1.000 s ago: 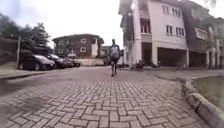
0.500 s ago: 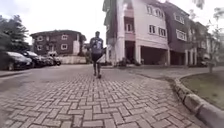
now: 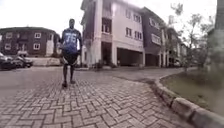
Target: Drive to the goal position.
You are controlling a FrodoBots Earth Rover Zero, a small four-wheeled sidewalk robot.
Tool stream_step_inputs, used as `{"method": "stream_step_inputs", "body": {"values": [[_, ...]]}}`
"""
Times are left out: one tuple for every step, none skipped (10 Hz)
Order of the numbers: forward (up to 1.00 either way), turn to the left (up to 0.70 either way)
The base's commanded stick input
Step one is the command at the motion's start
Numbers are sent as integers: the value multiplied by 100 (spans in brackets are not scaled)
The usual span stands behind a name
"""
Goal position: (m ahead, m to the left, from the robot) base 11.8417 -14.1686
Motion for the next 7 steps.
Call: {"method": "stream_step_inputs", "body": {"values": [[69, 3], [69, 3], [69, 3], [69, 3], [69, 3], [69, 3], [69, 3]]}}
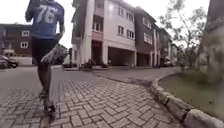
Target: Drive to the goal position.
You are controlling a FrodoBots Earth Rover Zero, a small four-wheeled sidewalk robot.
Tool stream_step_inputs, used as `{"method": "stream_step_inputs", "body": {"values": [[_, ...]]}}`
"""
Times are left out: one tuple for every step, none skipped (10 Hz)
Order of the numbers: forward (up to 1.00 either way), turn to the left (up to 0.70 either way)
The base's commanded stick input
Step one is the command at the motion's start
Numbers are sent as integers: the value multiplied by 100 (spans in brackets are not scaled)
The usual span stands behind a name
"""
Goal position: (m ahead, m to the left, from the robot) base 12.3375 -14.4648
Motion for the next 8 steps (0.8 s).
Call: {"method": "stream_step_inputs", "body": {"values": [[69, 3], [69, 3], [69, 3], [69, 3], [69, 3], [69, 3], [69, 3], [69, 3]]}}
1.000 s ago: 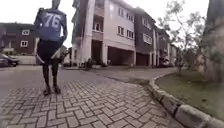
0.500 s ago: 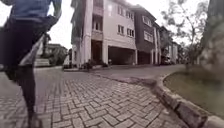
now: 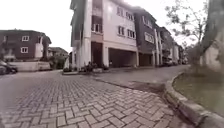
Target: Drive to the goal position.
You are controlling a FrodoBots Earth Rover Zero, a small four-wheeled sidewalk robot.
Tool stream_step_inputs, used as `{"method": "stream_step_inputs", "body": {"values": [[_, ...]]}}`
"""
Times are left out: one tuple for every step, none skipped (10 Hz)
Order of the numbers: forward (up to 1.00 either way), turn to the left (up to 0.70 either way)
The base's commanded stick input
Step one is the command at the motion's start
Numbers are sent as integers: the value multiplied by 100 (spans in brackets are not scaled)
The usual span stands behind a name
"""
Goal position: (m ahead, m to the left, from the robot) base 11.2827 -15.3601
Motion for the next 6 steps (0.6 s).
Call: {"method": "stream_step_inputs", "body": {"values": [[69, 3], [69, 3], [69, 3], [69, 3], [69, 3], [69, 3]]}}
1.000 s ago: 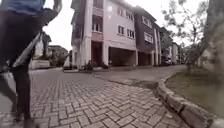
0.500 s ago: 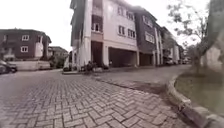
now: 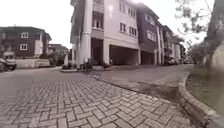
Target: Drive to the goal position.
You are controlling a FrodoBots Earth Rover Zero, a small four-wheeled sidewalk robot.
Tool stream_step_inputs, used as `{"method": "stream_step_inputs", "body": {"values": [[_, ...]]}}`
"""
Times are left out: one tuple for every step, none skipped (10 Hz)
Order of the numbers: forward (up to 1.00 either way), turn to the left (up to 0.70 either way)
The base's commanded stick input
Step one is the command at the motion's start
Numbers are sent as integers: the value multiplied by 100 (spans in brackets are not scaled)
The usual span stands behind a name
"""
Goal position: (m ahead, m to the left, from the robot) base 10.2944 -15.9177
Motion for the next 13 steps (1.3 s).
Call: {"method": "stream_step_inputs", "body": {"values": [[69, 3], [69, 3], [69, 3], [69, 3], [69, 3], [69, -20], [69, -35], [69, -35], [69, -35], [69, -35], [69, -35], [69, -35], [69, -35]]}}
